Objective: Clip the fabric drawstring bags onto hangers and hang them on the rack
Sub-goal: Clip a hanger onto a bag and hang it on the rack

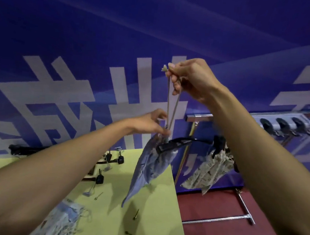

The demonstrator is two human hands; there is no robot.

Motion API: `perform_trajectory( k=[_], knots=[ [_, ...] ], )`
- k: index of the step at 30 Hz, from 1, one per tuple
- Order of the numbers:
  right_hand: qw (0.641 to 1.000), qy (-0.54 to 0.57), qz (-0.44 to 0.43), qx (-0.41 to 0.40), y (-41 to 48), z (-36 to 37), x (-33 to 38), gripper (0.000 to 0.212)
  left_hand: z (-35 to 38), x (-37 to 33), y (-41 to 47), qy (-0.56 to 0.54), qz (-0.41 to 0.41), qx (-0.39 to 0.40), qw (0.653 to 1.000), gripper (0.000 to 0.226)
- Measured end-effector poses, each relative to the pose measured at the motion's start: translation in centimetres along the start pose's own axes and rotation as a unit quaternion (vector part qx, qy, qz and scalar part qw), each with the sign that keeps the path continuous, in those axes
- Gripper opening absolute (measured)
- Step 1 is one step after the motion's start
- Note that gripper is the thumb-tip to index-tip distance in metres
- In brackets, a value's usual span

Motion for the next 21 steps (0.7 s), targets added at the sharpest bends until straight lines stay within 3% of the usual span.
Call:
perform_trajectory(
  k=[3, 7, 9, 14, 21],
  knots=[
    [1.000, -0.024, 0.003, -0.002, -1.7, -2.7, -0.9, 0.022, -0.2, -5.4, 0.0, -0.126, 0.098, -0.024, 0.987, 0.043],
    [0.998, -0.050, 0.023, 0.009, -4.3, -6.2, -2.6, 0.023, 1.1, -10.1, 0.8, -0.186, 0.181, -0.042, 0.965, 0.022],
    [0.999, -0.038, 0.035, -0.010, -5.7, -8.2, -3.8, 0.022, 3.2, -11.1, 1.6, -0.204, 0.187, -0.037, 0.960, 0.005],
    [0.996, -0.032, 0.065, -0.050, -9.2, -14.3, -6.9, 0.020, 8.1, -12.6, 4.8, -0.251, 0.172, -0.004, 0.953, 0.020],
    [0.985, -0.031, 0.117, -0.120, -13.0, -23.4, -11.4, 0.012, 15.1, -16.7, 9.5, -0.251, 0.165, 0.071, 0.951, 0.015]
  ],
)
Point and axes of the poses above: each hand's wrist, its own y-axis towards the middle knuckle, its own z-axis out of the palm, x = y × z, the point moved 10 cm from there along y, towards the middle knuckle, and after that the axes turned 12 degrees about -y, right-handed, at the moved point
